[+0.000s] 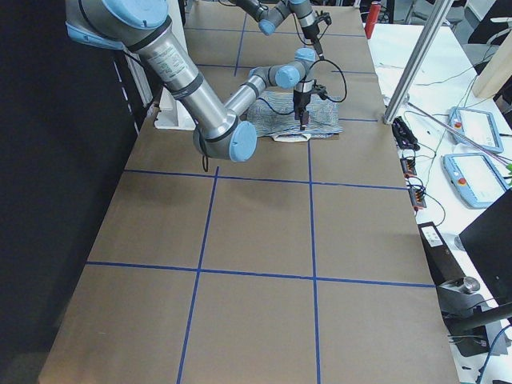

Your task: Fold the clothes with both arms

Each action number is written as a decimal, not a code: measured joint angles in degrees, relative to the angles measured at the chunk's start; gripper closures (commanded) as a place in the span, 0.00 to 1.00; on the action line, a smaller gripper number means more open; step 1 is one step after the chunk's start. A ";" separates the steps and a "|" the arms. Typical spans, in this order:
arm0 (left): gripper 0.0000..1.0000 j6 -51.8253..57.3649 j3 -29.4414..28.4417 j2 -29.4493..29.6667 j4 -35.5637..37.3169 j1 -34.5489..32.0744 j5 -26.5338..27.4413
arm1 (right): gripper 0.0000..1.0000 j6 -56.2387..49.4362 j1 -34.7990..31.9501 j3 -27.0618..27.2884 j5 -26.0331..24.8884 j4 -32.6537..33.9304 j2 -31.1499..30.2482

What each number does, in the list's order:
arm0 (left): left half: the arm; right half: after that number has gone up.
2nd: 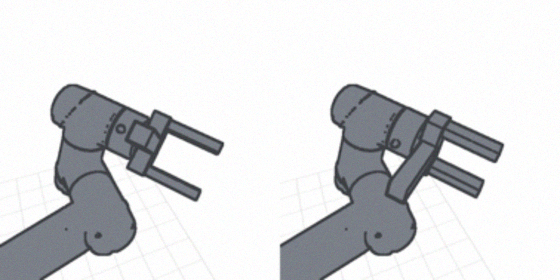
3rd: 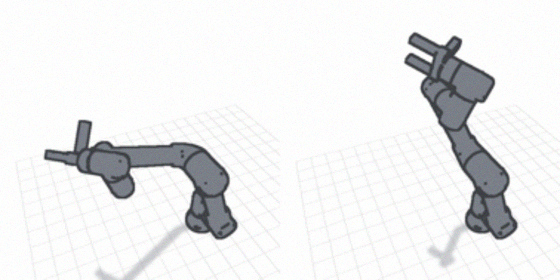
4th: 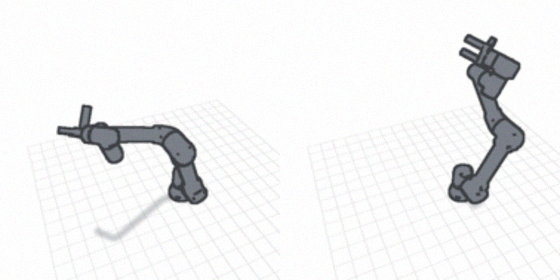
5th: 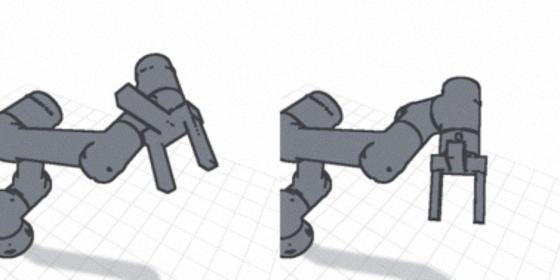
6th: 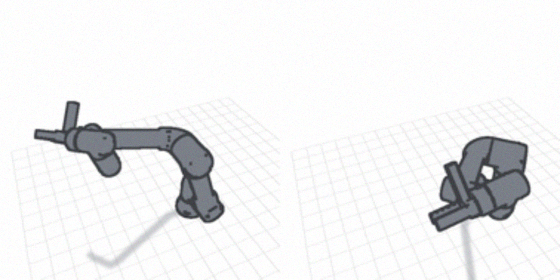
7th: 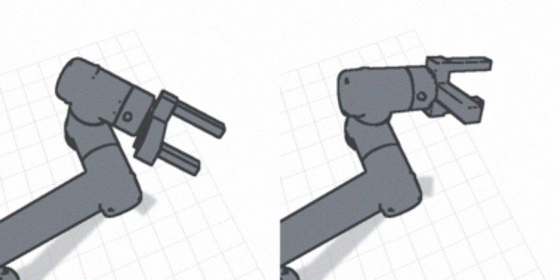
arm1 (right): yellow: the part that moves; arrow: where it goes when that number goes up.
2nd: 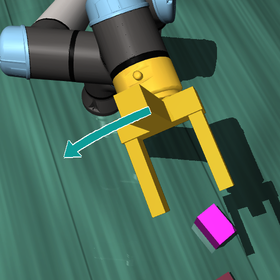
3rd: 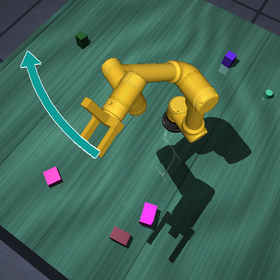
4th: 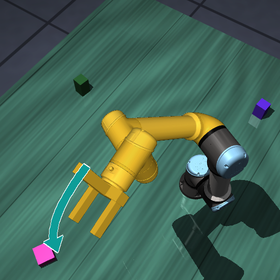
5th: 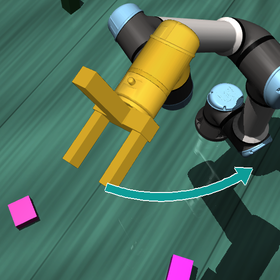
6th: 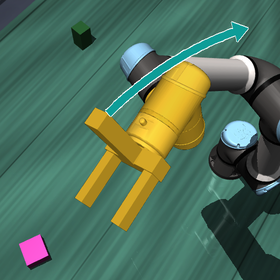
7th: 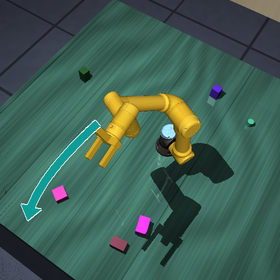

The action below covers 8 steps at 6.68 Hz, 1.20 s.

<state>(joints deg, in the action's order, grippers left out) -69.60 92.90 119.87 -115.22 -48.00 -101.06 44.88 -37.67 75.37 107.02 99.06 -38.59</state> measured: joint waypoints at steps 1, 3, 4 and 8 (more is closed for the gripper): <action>0.00 0.10 0.03 -0.04 0.00 -0.23 -1.25 | 0.00 -0.23 0.31 -5.08 -0.51 -0.18 3.13; 0.00 0.22 0.03 -0.06 -0.06 -0.47 -2.19 | 0.00 -1.30 0.80 -8.58 -1.43 -0.15 4.24; 0.00 0.24 0.01 -0.07 -0.08 -0.49 -2.26 | 0.00 -1.73 1.02 -9.06 -1.70 -0.09 3.94; 0.00 0.04 0.06 0.01 -0.09 -0.44 -2.30 | 0.00 -5.76 -0.05 -9.59 -4.20 0.25 1.89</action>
<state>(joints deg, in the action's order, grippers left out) -69.55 92.96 119.88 -115.31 -48.44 -103.36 39.12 -37.72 65.78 102.82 99.32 -36.70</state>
